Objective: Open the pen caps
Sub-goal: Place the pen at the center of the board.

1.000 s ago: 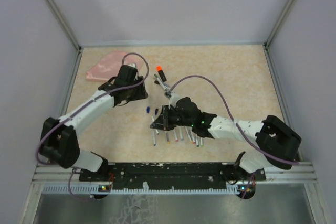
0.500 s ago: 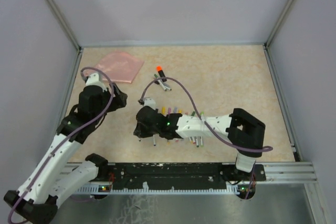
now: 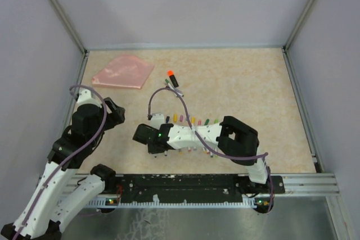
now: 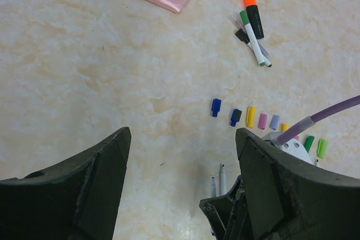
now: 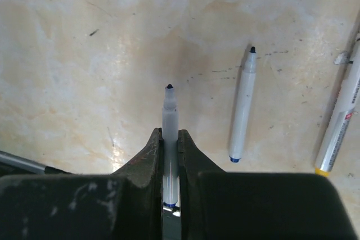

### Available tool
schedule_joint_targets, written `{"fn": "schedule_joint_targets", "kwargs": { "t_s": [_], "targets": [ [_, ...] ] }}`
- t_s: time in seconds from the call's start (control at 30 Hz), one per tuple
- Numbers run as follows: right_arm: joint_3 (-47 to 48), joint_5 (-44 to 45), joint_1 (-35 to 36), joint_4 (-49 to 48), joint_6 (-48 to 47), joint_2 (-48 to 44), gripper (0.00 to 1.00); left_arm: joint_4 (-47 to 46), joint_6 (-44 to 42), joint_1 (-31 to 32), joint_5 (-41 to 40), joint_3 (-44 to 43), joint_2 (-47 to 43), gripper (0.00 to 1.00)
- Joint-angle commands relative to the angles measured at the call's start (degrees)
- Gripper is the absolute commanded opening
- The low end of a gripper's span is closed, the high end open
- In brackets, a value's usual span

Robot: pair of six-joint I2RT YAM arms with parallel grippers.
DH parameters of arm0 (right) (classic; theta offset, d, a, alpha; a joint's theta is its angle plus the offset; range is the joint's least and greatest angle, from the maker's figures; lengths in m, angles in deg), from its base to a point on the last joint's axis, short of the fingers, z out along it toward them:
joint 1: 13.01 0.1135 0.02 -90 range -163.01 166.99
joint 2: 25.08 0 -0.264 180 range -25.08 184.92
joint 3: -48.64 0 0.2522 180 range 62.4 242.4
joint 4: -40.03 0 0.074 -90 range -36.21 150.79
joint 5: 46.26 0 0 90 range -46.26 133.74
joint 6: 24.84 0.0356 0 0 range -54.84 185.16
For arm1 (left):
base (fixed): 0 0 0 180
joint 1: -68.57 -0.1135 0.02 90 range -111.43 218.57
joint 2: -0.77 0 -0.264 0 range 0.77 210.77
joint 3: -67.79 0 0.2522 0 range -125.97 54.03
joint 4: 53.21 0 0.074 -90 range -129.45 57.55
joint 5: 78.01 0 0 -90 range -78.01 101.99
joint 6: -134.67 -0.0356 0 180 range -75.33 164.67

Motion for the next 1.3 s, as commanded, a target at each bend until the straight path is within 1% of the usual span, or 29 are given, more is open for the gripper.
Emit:
{"fn": "schedule_joint_targets", "kwargs": {
  "t_s": [0.0, 0.13, 0.2, 0.4, 0.47, 0.5, 0.8, 0.87, 0.93, 1.27],
  "targets": [
    [3.29, 3.79, 0.59, 3.95, 2.22, 0.81, 0.07, 3.62, 1.72, -0.16, -0.16, 0.58, -1.52, 0.80],
    [4.56, 4.04, 0.60, 4.98, 1.68, 2.26, 0.07, 4.37, 2.23, -0.11, 0.06, 0.30, -2.46, 0.80],
    [4.57, 4.13, 0.55, 5.31, 1.80, 2.64, 0.13, 4.86, 2.48, -0.10, 0.06, 0.09, -2.70, 0.80],
    [3.41, 3.96, 0.53, 4.87, 2.16, 3.05, 0.13, 5.58, 2.49, -0.12, 1.28, 0.15, -4.12, 0.80],
    [3.44, 3.78, 0.53, 4.93, 2.16, 3.47, 0.18, 5.51, 2.48, -0.14, 1.55, 0.26, -4.69, 0.80],
    [3.48, 3.77, 0.52, 4.99, 2.14, 3.48, 0.19, 5.56, 2.54, -0.11, 1.62, 0.27, -4.91, 0.80],
    [2.21, 2.49, 0.58, 3.58, 1.75, 3.23, 0.20, 6.52, 2.94, -0.10, 2.73, -0.03, -5.43, 0.80],
    [2.10, 2.50, 0.56, 3.40, 1.47, 3.02, 0.23, 6.64, 2.97, -0.10, 2.99, -0.04, -5.47, 0.80],
    [1.96, 2.63, 0.52, 3.00, 0.76, 2.67, 0.23, 6.69, 3.03, -0.10, 3.21, -0.03, -5.47, 0.80],
    [-1.17, 3.40, 0.57, -2.26, -2.55, -2.27, 0.24, 6.85, 3.29, -0.12, 4.93, 0.47, -5.49, 0.81]
  ]
}}
